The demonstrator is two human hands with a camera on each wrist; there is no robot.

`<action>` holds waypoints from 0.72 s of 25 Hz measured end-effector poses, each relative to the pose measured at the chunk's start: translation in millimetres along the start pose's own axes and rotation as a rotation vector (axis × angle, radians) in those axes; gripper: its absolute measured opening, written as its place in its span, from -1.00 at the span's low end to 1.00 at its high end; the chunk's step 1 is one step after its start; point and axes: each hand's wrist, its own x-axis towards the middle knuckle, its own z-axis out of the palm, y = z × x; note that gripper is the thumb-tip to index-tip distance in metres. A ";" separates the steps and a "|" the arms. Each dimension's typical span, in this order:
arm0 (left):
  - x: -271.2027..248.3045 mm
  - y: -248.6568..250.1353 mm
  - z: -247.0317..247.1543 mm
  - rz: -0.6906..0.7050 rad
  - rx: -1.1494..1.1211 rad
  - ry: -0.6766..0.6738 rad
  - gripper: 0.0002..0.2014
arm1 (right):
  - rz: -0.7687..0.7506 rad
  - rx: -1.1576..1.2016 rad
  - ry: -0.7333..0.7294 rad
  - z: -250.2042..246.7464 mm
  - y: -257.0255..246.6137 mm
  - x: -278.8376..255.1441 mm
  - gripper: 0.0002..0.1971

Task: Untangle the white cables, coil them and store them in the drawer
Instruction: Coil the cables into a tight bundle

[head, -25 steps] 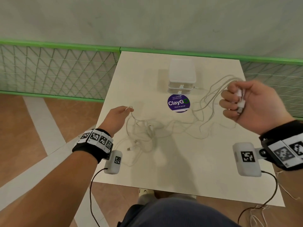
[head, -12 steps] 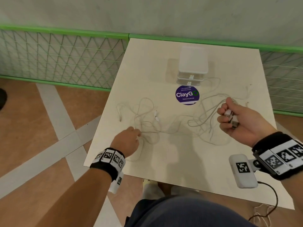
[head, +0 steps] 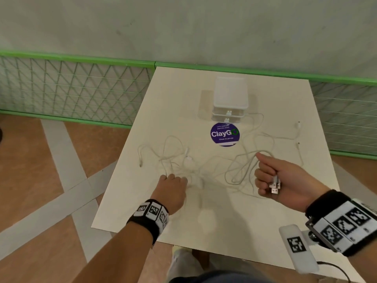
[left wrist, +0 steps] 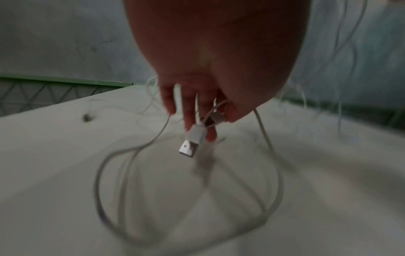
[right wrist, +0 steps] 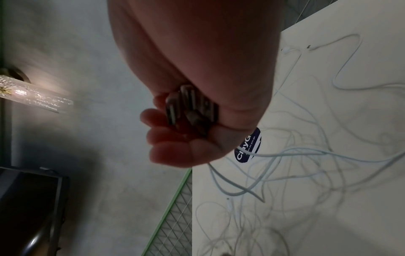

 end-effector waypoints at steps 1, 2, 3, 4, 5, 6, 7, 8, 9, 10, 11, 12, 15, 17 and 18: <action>4.6 7.6 -15.6 -0.056 -0.159 0.044 -0.84 | -0.013 -0.026 0.009 1.2 0.6 -0.6 -0.48; 8.8 14.7 -33.0 -0.114 -0.364 0.069 -0.83 | -0.031 -0.051 0.013 4.3 1.2 -0.8 -0.48; 14.0 21.7 -54.1 -0.156 -0.539 0.095 -0.82 | -0.046 -0.071 0.008 8.1 0.5 -1.5 -0.47; 18.7 27.5 -76.3 -0.177 -0.648 0.140 -0.82 | -0.049 -0.089 -0.008 13.3 -0.4 -1.8 -0.46; 22.0 32.7 -97.7 -0.197 -0.714 0.165 -0.81 | -0.039 -0.105 -0.033 20.4 -1.4 -2.5 -0.44; 26.0 37.7 -117.9 -0.228 -0.770 0.161 -0.80 | -0.029 -0.124 -0.060 28.1 -2.6 -3.7 -0.41; 28.9 41.7 -133.4 -0.269 -0.839 0.136 -0.80 | -0.023 -0.153 -0.083 36.9 -2.3 -4.3 -0.38; 32.1 45.2 -146.4 -0.302 -0.939 0.110 -0.81 | -0.029 -0.185 -0.093 45.1 -1.8 -4.4 -0.34; 34.6 49.1 -157.4 -0.323 -1.043 0.094 -0.82 | -0.045 -0.208 -0.091 53.7 -1.5 -4.1 -0.30; 33.7 54.0 -166.2 -0.332 -1.113 0.090 -0.81 | -0.065 -0.214 -0.078 61.9 -0.1 -3.2 -0.27; 31.8 58.2 -173.4 -0.324 -1.119 0.099 -0.79 | -0.088 -0.198 -0.059 69.4 -0.3 -2.0 -0.29; 28.1 62.1 -176.9 -0.313 -1.071 0.123 -0.76 | -0.103 -0.161 -0.041 75.2 -0.4 0.2 -0.33; 10.8 69.8 -181.5 -0.261 -0.782 0.251 -0.68 | -0.118 0.003 0.012 84.9 -4.9 7.4 -0.53; 4.0 74.5 -178.0 -0.160 -0.637 0.300 -0.65 | -0.127 0.032 0.046 88.2 -6.5 13.3 -0.65; 1.9 75.0 -176.3 -0.124 -0.649 0.300 -0.65 | -0.135 0.030 0.066 90.0 -6.5 15.0 -0.68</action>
